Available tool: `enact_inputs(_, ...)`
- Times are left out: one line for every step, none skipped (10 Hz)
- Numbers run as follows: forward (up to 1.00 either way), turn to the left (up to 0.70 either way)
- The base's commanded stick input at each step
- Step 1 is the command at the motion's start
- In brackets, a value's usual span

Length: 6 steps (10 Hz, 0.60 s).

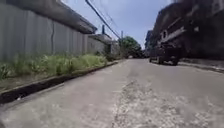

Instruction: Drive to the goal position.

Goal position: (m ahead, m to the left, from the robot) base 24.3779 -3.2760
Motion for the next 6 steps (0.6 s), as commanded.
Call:
enact_inputs(1.0,-0.25)
enact_inputs(1.0,0.01)
enact_inputs(1.0,0.01)
enact_inputs(1.0,0.01)
enact_inputs(1.0,0.01)
enact_inputs(1.0,0.01)
